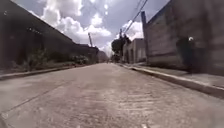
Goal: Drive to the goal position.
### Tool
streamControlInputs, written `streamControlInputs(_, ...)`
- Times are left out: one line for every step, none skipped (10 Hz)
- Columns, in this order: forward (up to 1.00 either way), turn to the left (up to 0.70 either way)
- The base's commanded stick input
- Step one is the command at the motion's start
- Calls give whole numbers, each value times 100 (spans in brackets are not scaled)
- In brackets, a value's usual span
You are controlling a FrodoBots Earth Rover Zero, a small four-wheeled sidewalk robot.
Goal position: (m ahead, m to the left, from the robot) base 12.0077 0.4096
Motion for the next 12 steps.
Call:
streamControlInputs(85, 0)
streamControlInputs(85, 0)
streamControlInputs(85, 0)
streamControlInputs(85, 0)
streamControlInputs(85, 0)
streamControlInputs(85, 0)
streamControlInputs(85, 0)
streamControlInputs(85, 0)
streamControlInputs(85, 0)
streamControlInputs(85, 0)
streamControlInputs(85, 0)
streamControlInputs(85, 0)
